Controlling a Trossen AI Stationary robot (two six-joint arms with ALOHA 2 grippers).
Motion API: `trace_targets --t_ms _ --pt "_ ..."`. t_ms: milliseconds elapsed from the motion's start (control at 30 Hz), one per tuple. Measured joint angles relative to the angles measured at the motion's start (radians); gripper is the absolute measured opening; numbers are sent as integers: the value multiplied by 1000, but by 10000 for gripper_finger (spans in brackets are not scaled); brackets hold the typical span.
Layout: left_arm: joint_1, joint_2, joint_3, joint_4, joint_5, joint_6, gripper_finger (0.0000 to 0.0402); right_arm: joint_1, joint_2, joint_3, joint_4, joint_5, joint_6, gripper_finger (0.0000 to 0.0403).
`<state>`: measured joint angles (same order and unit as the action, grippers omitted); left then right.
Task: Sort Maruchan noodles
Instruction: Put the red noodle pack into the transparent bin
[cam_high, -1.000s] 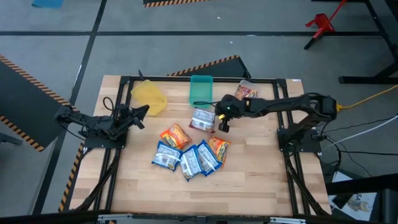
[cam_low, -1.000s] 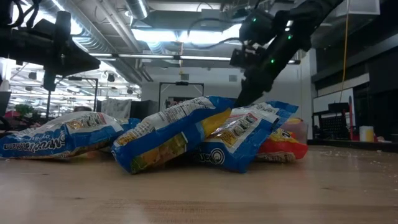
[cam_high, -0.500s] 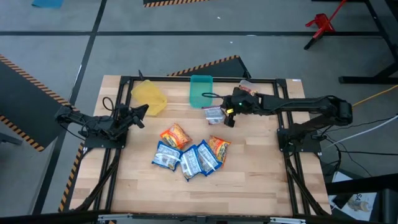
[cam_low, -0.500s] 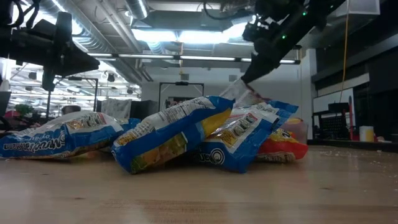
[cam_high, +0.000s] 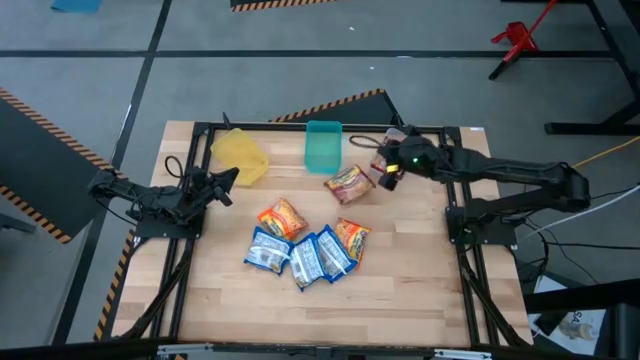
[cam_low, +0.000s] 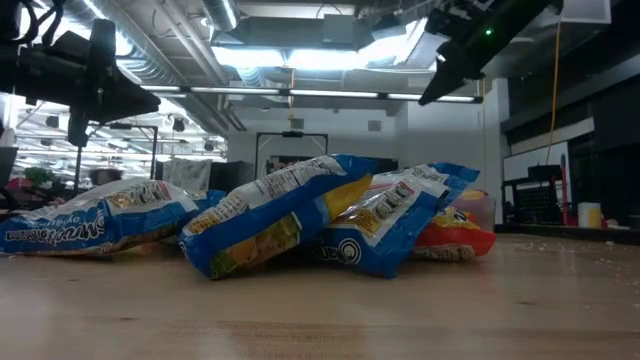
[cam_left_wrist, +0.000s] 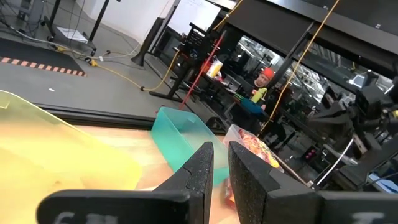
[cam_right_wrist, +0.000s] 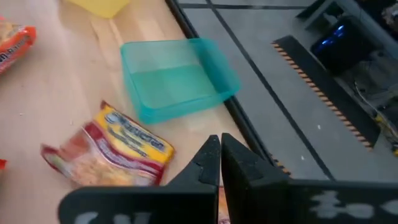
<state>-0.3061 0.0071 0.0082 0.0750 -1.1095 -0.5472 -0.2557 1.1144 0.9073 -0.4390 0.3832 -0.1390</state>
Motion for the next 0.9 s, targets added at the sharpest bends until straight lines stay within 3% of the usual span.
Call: trace_targets --t_ms 200,333,467,667,767,900 --pt "0 0 0 -7 0 0 44 -32 3 0 -4 -214 30 13" --pt "0 0 0 -16 0 0 44 2 100 -22 -10 -310 17 59" --pt "0 0 0 -17 1 0 44 22 223 -33 -4 -313 -16 143" --pt "0 0 0 -17 6 0 44 18 399 -34 -8 -234 11 275" --pt "0 0 0 -20 6 0 44 18 455 -34 -5 -217 12 308" --pt "0 0 0 -24 7 1 44 18 503 -34 4 -208 11 318"
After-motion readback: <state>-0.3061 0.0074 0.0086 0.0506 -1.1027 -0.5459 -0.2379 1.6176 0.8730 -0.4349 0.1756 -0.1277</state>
